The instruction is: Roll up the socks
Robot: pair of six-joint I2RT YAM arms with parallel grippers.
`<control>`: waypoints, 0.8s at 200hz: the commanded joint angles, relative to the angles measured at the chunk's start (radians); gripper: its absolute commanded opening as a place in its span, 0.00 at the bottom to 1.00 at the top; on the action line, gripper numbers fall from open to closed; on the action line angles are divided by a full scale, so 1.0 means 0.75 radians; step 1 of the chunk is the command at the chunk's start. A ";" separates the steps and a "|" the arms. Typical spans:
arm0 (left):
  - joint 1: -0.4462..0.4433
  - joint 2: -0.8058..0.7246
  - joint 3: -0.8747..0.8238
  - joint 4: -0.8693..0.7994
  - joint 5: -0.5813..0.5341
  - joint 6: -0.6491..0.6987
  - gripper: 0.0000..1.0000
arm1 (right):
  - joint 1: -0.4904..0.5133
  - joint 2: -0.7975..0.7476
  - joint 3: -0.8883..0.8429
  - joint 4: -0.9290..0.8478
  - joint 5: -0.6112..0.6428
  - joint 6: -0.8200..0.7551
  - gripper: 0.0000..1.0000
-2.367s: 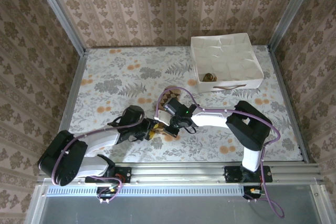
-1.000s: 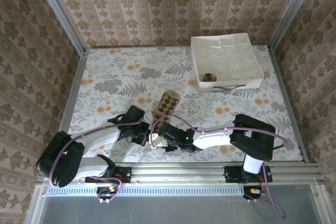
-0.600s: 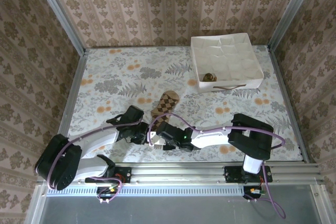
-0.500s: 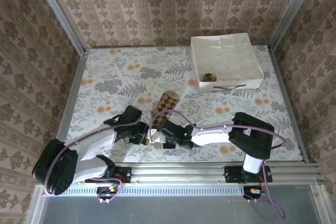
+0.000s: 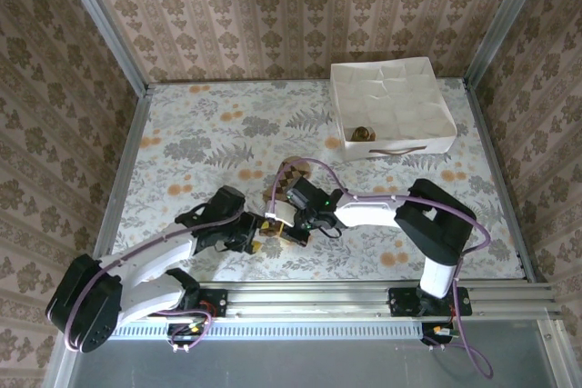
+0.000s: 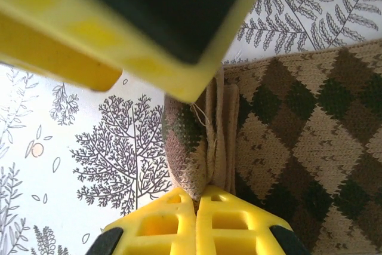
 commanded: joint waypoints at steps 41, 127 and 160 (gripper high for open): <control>-0.039 0.167 -0.009 0.228 -0.038 -0.119 0.50 | -0.083 0.147 0.066 -0.284 -0.151 0.098 0.00; -0.070 0.163 -0.004 -0.166 -0.072 -0.254 0.00 | -0.072 0.076 0.035 -0.201 -0.161 0.065 0.05; -0.053 0.159 -0.006 -0.238 -0.024 -0.284 0.00 | 0.008 -0.162 -0.148 0.089 0.072 -0.026 0.27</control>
